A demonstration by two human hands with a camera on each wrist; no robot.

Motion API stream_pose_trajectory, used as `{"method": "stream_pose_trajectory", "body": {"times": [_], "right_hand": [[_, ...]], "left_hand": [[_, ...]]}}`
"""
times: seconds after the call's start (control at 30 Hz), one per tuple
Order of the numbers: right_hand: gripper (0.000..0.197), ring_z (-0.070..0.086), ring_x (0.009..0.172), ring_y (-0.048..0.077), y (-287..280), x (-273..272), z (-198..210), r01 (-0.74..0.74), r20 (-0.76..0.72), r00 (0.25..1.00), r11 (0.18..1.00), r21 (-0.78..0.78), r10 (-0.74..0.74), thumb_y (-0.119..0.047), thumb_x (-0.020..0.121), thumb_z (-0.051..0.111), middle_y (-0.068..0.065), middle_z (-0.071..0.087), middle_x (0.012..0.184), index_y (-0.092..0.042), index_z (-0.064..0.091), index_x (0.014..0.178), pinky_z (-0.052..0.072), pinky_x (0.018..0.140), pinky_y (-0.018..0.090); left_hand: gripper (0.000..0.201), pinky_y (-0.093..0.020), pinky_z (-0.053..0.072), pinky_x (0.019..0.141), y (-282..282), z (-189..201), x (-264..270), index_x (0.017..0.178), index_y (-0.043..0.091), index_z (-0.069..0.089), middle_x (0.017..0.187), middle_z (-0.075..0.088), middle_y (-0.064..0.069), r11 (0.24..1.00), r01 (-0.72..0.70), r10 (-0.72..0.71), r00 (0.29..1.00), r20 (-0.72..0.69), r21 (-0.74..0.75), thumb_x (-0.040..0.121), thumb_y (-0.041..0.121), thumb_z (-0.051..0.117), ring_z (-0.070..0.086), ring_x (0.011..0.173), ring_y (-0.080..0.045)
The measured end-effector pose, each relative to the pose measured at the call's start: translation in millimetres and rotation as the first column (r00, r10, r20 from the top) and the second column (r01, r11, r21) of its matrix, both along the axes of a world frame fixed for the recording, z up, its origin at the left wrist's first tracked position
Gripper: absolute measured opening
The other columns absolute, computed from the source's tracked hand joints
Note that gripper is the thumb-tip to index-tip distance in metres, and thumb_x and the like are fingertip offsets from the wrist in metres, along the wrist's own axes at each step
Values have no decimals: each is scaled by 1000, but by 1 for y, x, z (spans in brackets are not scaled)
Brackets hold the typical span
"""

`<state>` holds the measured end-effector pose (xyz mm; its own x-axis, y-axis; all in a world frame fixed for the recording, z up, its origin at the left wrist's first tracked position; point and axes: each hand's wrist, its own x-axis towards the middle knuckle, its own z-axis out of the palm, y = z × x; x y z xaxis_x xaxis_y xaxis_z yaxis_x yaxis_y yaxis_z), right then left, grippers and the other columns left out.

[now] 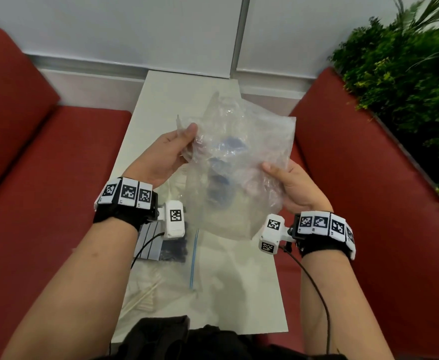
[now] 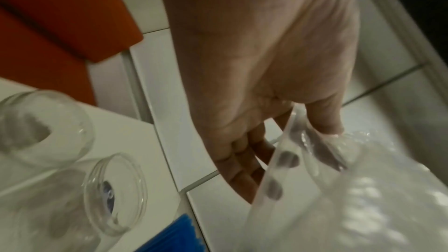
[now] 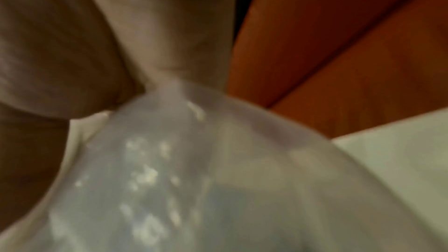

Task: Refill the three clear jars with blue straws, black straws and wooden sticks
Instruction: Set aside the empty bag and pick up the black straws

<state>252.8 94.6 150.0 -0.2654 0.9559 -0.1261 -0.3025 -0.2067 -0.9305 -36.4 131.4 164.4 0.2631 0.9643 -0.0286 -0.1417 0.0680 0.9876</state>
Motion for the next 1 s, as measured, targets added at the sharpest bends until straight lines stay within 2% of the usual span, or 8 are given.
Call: {"method": "stream_pose_trajectory", "body": {"times": [0.1,0.2,0.3,0.37,0.53,0.7,0.87,1.0], "right_hand": [[83,63,124,26,5,1,20,210,145,960,956,203,-241,-13,86,77,12,61,138,-23,31,155,51,105,48],[98,67,117,22,7,2,45,191,199,938,902,387,-284,-14,82,84,11,52,143,-47,26,154,50,106,46],[72,71,106,25,5,-5,66,69,270,936,871,486,-226,-15,80,85,5,70,124,-30,54,144,56,95,37],[44,70,109,30,4,-11,72,4,331,921,856,517,-205,-15,80,85,7,74,117,-14,72,122,55,99,49],[22,57,131,23,6,-8,77,-158,451,889,875,457,-75,-4,76,83,5,64,135,-2,78,98,38,116,55],[21,43,134,-6,16,-37,80,-363,752,657,853,375,-51,-30,77,86,-22,48,147,-48,77,83,27,116,29],[15,63,106,10,25,-51,63,-210,772,593,882,421,-228,-29,88,76,-11,69,112,-39,70,79,47,98,36],[15,64,92,7,28,-45,53,-101,692,647,865,492,-318,-28,88,75,-13,69,100,-35,69,99,53,86,34]], "left_hand": [[43,-24,49,80,2,10,6,90,18,75,87,69,0,989,-108,117,989,-88,103,85,60,68,61,80,-15],[30,-14,39,58,-2,28,11,72,31,66,66,58,12,959,-138,181,970,-163,247,91,55,64,46,59,-4],[31,-10,38,58,-8,48,16,67,37,61,61,52,18,918,-115,192,966,-174,378,96,47,61,44,57,0],[29,-13,41,63,-9,58,16,70,37,62,64,53,19,902,-109,223,946,-235,419,96,49,60,48,61,0],[34,-13,45,64,-1,60,-4,91,16,68,67,66,5,862,-254,449,783,-430,438,98,47,57,67,59,-3],[33,-10,45,69,-11,56,15,88,28,69,71,66,25,954,-2,143,881,-451,299,102,49,48,58,64,9],[77,-31,49,98,-20,47,14,120,26,67,119,71,6,945,281,-203,906,-373,167,78,85,42,66,113,-13],[31,-36,52,92,-15,31,9,112,14,70,104,76,-2,955,255,-175,894,-412,149,87,33,76,70,96,-13]]}}
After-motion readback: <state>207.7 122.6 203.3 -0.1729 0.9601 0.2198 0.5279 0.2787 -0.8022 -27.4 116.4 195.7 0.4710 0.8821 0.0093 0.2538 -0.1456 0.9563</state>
